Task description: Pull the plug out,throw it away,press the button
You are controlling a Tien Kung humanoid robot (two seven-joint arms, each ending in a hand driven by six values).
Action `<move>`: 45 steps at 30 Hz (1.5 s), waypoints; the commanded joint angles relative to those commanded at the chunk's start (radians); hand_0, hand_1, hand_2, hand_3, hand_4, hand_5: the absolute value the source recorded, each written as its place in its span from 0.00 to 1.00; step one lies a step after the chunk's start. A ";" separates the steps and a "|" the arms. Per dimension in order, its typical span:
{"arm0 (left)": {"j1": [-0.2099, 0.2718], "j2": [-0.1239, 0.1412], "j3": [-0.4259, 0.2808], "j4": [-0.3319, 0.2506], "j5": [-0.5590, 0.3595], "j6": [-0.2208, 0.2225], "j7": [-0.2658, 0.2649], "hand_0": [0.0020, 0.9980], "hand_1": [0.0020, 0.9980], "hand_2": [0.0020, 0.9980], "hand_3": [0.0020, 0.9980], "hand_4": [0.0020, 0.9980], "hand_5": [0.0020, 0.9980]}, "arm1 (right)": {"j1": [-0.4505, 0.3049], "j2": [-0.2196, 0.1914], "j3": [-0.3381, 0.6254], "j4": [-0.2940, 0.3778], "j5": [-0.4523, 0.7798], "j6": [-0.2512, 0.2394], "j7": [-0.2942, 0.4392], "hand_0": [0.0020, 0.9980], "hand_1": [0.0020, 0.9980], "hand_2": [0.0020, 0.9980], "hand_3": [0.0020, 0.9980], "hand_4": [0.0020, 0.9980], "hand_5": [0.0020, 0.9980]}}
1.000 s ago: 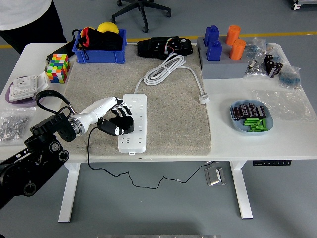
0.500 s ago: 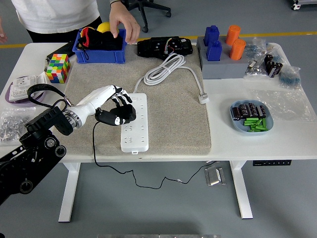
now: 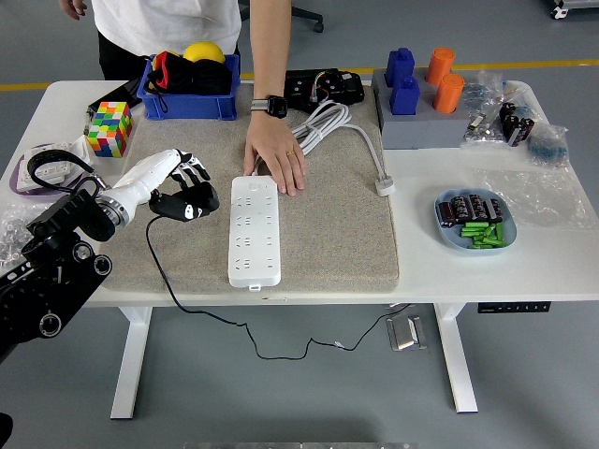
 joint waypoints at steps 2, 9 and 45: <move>-0.013 -0.004 0.006 0.026 -0.002 0.007 -0.001 0.60 0.42 0.43 0.56 0.72 0.00 | 0.001 0.000 0.000 0.001 0.001 0.000 0.000 0.77 0.73 0.72 0.71 0.89 0.66; -0.047 -0.012 0.031 0.099 -0.023 0.004 0.007 0.61 0.47 0.47 0.57 0.73 0.00 | 0.000 0.000 -0.002 0.000 0.001 0.000 0.000 0.77 0.73 0.72 0.71 0.89 0.66; -0.145 -0.024 0.119 0.084 -0.229 0.006 -0.077 0.09 0.05 0.14 0.65 0.14 0.00 | 0.005 -0.007 -0.011 0.002 0.003 0.000 0.001 0.77 0.73 0.72 0.71 0.89 0.66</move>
